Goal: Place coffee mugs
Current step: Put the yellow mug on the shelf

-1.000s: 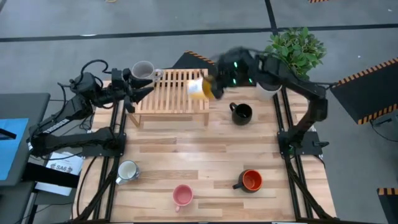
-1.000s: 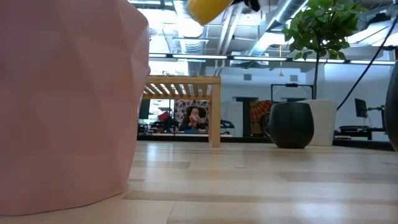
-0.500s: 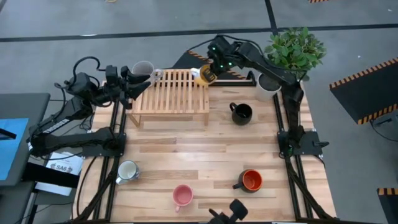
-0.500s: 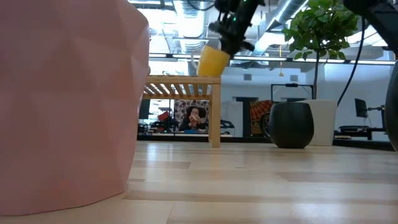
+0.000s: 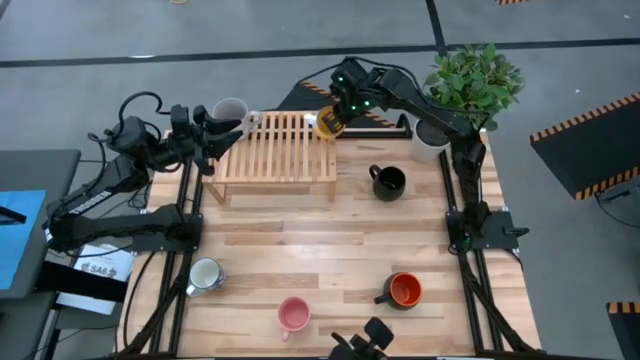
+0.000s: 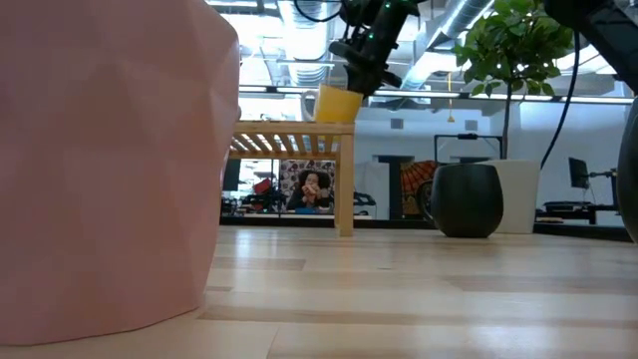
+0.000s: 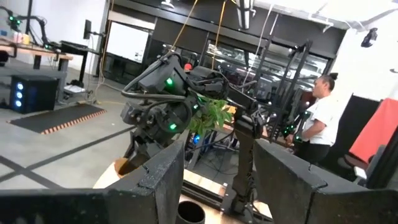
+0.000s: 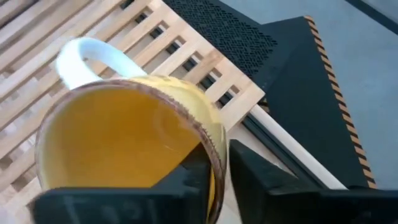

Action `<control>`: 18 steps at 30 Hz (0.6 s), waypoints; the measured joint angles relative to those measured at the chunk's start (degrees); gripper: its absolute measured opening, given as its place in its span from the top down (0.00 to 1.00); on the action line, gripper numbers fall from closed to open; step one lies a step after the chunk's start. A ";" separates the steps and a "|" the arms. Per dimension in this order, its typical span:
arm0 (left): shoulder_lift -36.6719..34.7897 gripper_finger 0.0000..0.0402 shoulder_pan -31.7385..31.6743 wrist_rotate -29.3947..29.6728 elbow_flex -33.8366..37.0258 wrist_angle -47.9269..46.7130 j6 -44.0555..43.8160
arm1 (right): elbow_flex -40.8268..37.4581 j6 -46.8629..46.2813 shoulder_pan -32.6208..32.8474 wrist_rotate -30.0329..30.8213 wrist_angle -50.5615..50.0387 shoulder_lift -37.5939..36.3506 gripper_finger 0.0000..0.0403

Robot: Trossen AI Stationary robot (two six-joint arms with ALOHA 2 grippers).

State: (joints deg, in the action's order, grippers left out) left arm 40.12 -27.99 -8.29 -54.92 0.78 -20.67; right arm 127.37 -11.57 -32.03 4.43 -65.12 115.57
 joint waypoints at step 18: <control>0.00 0.55 0.00 -0.08 0.00 -0.04 1.57 | 0.00 -2.06 -0.43 0.01 6.46 0.00 0.51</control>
State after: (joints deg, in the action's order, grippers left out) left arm 40.12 -27.99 -8.37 -54.92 0.73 -19.09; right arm 127.37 -13.63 -32.46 4.45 -58.66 115.57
